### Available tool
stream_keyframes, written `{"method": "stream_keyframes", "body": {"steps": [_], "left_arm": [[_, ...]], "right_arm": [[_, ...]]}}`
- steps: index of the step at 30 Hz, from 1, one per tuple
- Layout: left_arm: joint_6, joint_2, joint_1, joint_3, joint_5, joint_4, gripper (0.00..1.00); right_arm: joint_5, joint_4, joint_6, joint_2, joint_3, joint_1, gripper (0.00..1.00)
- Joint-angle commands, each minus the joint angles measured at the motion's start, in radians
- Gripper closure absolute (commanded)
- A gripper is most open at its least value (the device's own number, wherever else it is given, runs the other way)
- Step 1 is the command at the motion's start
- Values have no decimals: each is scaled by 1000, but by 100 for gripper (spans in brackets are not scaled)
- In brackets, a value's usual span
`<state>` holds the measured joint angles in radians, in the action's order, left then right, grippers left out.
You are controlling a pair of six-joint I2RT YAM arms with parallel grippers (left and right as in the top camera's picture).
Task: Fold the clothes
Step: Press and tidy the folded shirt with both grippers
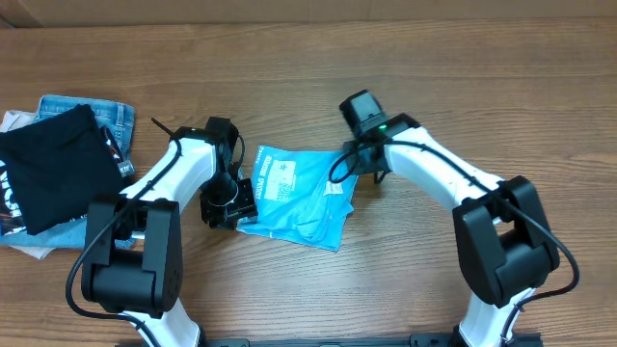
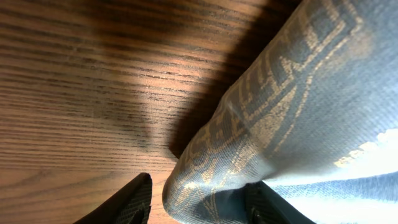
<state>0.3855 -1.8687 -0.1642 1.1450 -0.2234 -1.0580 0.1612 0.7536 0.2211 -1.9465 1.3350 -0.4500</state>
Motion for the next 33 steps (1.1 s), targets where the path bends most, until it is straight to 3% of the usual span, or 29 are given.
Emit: {"method": "stream_keyframes", "body": {"steps": [1, 7, 17, 22, 33], "left_arm": [[-15, -9, -6, -11, 24, -4, 49], [-15, -9, -7, -11, 23, -4, 49], [-15, -9, -6, -11, 24, -3, 48], [-15, -9, -6, -11, 24, -1, 48], [-15, -9, -6, -11, 23, 4, 47]], "right_arm": [[28, 14, 16, 11, 8, 32, 61], [-57, 85, 16, 53, 8, 44, 60], [-341, 193, -21, 275, 9, -5, 59], [-346, 266, -94, 257, 1, -96, 59], [-293, 261, -99, 145, -7, -292, 59]]}}
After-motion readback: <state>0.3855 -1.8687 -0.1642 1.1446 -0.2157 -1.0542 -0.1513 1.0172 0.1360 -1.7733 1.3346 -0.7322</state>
